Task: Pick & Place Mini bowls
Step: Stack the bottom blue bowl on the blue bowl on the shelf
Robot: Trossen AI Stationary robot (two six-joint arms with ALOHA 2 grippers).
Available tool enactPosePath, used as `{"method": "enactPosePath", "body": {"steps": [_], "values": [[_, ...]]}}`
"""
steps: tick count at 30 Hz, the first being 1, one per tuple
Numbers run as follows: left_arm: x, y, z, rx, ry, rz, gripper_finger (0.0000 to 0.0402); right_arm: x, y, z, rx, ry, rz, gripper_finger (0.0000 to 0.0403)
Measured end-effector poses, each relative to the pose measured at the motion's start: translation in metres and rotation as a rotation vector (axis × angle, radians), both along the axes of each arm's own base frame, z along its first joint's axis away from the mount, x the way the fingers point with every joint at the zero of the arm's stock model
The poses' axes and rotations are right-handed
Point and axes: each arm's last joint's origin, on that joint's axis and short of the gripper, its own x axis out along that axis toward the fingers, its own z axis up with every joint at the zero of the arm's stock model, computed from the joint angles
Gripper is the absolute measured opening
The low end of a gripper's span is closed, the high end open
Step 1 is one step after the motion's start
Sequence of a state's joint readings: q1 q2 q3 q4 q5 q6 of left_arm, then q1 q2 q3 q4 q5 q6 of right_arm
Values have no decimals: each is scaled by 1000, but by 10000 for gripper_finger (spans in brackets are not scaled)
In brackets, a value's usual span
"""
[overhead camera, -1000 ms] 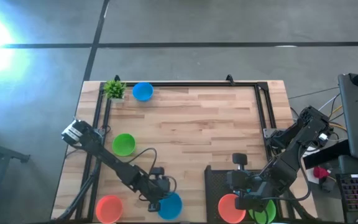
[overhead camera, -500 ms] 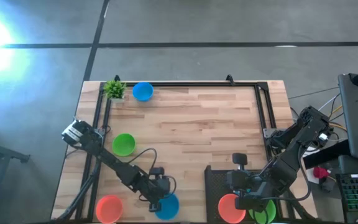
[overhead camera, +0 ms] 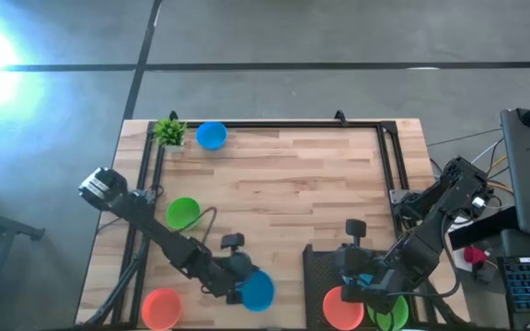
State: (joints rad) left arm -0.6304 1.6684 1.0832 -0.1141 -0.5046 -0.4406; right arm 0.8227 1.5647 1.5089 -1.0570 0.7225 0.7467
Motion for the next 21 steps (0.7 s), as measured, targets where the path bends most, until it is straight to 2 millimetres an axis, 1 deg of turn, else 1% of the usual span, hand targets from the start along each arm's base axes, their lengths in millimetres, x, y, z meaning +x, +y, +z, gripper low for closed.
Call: {"method": "enactPosePath", "body": {"steps": [4, 7, 11, 14, 18, 21], "values": [[-7, 8, 24, 70, -98, 61, 1, 1, -1, -1, -61, -63, -44, 8], [-11, 15, 36, 155, -166, 158, 1, 3, -1, -4, -144, -109, -68, 8], [-13, 24, 44, 311, -224, 300, 0, 6, 0, -11, -284, -197, -118, 8], [-13, 31, 48, 399, -252, 410, 0, 11, 2, -17, -329, -248, -163, 8], [-10, 43, 52, 478, -266, 509, 0, 20, 3, -25, -401, -304, -223, 8], [-4, 57, 54, 498, -266, 574, 0, 29, 1, -33, -458, -315, -256, 8]]}}
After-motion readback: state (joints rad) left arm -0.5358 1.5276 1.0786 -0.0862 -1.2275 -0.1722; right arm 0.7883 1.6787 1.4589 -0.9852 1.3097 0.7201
